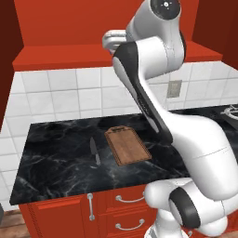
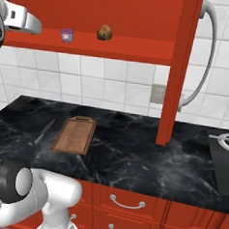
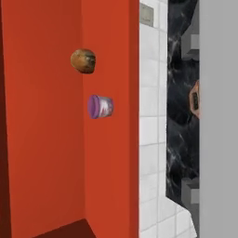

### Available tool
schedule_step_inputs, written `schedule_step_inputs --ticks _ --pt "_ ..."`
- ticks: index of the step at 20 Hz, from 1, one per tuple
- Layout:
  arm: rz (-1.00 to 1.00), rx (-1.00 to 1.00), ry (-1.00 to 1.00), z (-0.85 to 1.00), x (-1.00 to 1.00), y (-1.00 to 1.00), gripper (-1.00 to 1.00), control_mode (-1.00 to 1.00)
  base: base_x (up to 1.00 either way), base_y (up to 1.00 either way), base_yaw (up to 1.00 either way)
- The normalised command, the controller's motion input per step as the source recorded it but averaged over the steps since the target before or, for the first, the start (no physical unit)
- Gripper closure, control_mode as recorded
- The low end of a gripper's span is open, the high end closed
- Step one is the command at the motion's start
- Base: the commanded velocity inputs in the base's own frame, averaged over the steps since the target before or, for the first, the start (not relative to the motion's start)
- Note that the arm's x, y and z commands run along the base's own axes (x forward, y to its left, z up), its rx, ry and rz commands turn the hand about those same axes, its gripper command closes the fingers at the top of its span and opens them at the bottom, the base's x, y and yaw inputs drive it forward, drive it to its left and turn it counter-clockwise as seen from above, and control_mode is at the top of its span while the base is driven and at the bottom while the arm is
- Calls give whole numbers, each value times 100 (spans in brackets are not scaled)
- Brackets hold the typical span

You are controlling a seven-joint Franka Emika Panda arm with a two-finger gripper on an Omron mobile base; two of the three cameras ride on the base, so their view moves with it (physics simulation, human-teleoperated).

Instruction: Pick the bread, place it on the cutting board, pick the jam, place it on the counter, and close the cabinet.

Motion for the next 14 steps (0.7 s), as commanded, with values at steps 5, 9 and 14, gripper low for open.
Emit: schedule_step_inputs --ticks 5,9,14 --pt "-1 0 21 -9 45 -16 -100 -100 0 0 0" --pt "0 0 7 -8 39 -8 -100 -100 0 0 0" --pt "-1 0 0 -1 25 0 -100 -100 0 0 0"
